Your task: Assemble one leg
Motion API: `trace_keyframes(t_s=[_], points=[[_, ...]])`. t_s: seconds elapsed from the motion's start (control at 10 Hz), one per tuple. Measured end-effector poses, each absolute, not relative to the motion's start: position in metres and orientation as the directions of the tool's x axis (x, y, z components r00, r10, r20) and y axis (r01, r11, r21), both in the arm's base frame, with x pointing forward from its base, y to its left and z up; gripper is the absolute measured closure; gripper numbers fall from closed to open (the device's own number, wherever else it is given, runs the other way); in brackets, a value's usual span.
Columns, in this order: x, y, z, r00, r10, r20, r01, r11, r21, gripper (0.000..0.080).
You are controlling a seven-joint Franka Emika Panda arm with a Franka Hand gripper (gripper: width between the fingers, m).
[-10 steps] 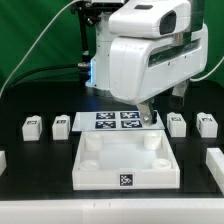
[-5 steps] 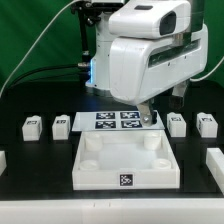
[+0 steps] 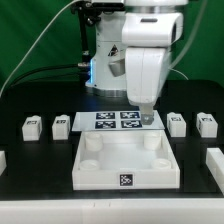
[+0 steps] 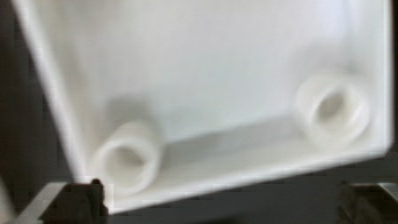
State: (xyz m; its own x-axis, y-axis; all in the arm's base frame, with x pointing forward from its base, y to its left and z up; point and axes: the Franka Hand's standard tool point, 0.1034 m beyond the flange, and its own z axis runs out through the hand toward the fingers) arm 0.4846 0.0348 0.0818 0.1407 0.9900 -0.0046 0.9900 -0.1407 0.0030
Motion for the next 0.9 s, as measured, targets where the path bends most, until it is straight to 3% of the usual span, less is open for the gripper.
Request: trace_keyframes(t_s=[0.2, 0.6, 0.8, 0.9], points=[[0.446, 0.01, 0.058, -0.059, 0.998, 0.005, 0.998, 0.059, -0.002, 0.015], [0.423, -0.003, 0.015, -0.038, 0.999, 0.028, 0.998, 0.04, -0.044, 0.015], [0.423, -0.003, 0.014, -0.023, 0.999, 0.028, 0.999, 0.025, -0.046, 0.015], [0.422, -0.003, 0.013, -0.023, 0.999, 0.028, 0.999, 0.024, -0.047, 0.0272]])
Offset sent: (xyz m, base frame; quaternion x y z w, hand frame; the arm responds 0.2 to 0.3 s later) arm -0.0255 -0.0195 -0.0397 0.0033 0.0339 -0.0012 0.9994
